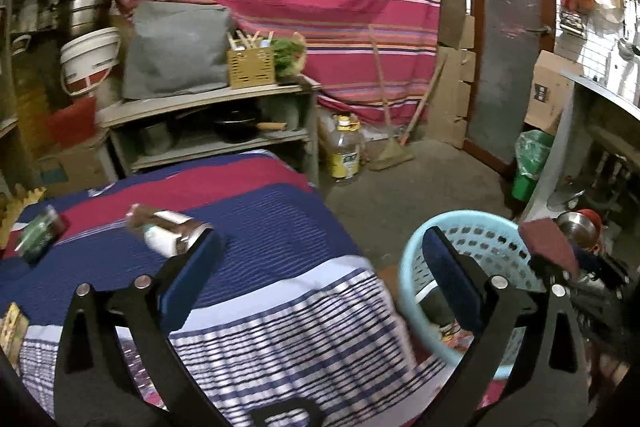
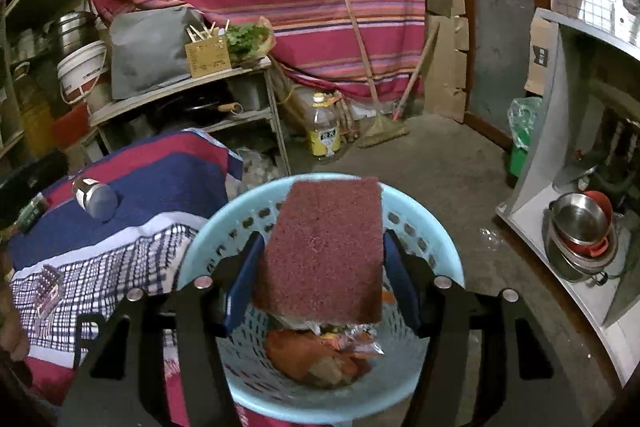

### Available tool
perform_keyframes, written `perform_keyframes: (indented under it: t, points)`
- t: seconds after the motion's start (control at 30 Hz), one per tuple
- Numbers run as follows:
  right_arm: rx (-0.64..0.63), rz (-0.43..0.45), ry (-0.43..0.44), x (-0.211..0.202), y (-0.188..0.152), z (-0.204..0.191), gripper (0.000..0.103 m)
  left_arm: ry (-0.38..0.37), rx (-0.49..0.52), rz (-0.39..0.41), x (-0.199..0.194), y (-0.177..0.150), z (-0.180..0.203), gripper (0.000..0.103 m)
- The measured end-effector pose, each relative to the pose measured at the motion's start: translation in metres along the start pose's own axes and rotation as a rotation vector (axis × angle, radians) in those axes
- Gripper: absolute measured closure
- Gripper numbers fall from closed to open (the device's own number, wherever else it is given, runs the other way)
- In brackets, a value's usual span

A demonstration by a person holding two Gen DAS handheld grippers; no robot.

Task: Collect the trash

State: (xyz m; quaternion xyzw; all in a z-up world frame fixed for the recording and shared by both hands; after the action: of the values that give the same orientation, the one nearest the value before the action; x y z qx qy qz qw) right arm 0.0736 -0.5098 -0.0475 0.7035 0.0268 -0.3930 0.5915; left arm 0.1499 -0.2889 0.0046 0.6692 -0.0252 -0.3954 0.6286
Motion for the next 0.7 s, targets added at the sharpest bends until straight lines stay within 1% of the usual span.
perform_keyframes:
  t: [0.03, 0.07, 0.13, 0.2, 0.27, 0.4, 0.47, 0.57, 0.7]
  points:
    - [-0.002, 0.007, 0.001, 0.000, 0.002, -0.002, 0.031, 0.012, 0.004, -0.001, -0.007, -0.002, -0.004, 0.006]
    - [-0.003, 0.014, -0.003, 0.000, 0.004, -0.004, 0.021, 0.025, 0.008, 0.002, -0.014, -0.005, -0.008, 0.006]
    - [-0.001, 0.043, -0.020, -0.001, 0.007, -0.005, 0.017, 0.049, 0.017, 0.010, -0.026, -0.008, -0.014, 0.005]
    - [0.005, 0.053, -0.023, -0.003, 0.009, -0.007, 0.013, 0.087, 0.025, 0.019, -0.039, -0.012, -0.020, 0.005]
    - [0.016, 0.063, -0.026, -0.007, 0.010, -0.008, 0.012, 0.113, 0.024, 0.030, -0.050, -0.014, -0.026, 0.005]
    - [0.022, 0.105, -0.004, -0.029, 0.009, -0.017, 0.005, 0.151, 0.026, 0.041, -0.075, -0.020, -0.039, 0.005]
    - [0.009, 0.126, 0.016, -0.040, 0.009, -0.024, 0.005, 0.152, 0.021, 0.027, -0.084, -0.024, -0.045, 0.005]
    - [-0.022, 0.158, 0.055, -0.064, 0.003, -0.041, 0.005, 0.128, -0.003, 0.006, -0.101, -0.034, -0.057, 0.005]
    - [-0.060, 0.172, 0.114, -0.090, -0.011, -0.067, 0.005, 0.150, -0.036, 0.023, -0.130, -0.050, -0.077, 0.005]
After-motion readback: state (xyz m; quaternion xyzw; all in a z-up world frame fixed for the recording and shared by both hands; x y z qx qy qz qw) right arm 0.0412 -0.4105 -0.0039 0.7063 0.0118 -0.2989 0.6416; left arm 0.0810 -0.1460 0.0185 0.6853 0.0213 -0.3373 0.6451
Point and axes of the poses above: each gripper's, at about its wrist camera, not at the fingertips, and x roughly the way its jaws point, z to its right, y to its top, the point moved 2 cm from there along x, roughly the way its jaws point, and after that the axes turned 12 degrees about -y, right-handed, at the moved point
